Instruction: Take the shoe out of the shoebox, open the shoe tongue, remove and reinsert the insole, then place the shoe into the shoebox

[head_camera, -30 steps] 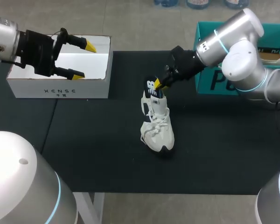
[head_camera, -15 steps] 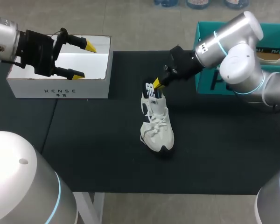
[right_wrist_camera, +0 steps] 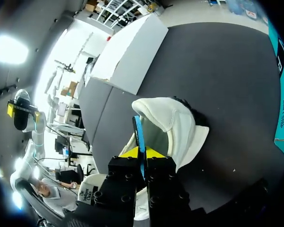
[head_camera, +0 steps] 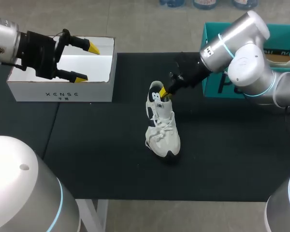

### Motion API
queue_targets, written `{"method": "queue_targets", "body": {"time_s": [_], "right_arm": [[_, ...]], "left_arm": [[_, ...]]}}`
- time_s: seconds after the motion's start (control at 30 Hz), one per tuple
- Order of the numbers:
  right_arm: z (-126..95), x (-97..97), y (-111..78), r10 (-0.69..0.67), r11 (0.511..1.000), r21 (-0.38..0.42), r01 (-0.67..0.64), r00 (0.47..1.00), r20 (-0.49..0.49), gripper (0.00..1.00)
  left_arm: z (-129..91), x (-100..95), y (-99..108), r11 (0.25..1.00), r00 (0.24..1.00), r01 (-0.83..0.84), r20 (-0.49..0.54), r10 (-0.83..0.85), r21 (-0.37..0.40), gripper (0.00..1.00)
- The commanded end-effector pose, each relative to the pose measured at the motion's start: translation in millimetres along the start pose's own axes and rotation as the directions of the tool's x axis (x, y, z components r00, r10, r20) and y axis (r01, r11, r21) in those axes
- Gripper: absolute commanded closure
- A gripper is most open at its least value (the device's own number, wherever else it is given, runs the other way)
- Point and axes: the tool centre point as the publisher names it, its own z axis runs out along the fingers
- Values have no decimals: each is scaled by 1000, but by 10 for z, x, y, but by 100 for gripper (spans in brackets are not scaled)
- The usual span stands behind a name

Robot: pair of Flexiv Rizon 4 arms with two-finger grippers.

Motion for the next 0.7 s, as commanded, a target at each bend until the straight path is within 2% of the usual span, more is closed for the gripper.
{"method": "queue_targets", "body": {"time_s": [0.03, 0.1, 0.2, 0.23, 0.7], "right_arm": [[-11, 14, 94, -6, 1000, -5, 6, 1000, 1, 54], [-19, 0, 153, -10, 1000, -8, 10, 1000, 4, 55], [-18, -4, 168, -11, 1000, -11, 11, 1000, 12, 71], [-13, -7, 161, -10, 1000, -11, 10, 1000, 15, 100], [72, 13, -79, -14, 998, 61, 12, 999, 40, 100]], "left_arm": [[10, -3, 13, 1000, 1000, -1, -1, 1, 1, 0], [10, -3, 13, 1000, 1000, -1, -1, 1, 1, 0], [10, -3, 13, 1000, 1000, -1, -1, 1, 1, 0], [10, -3, 13, 1000, 1000, -1, -1, 1, 1, 0], [10, -3, 13, 1000, 1000, -1, -1, 1, 1, 0]]}}
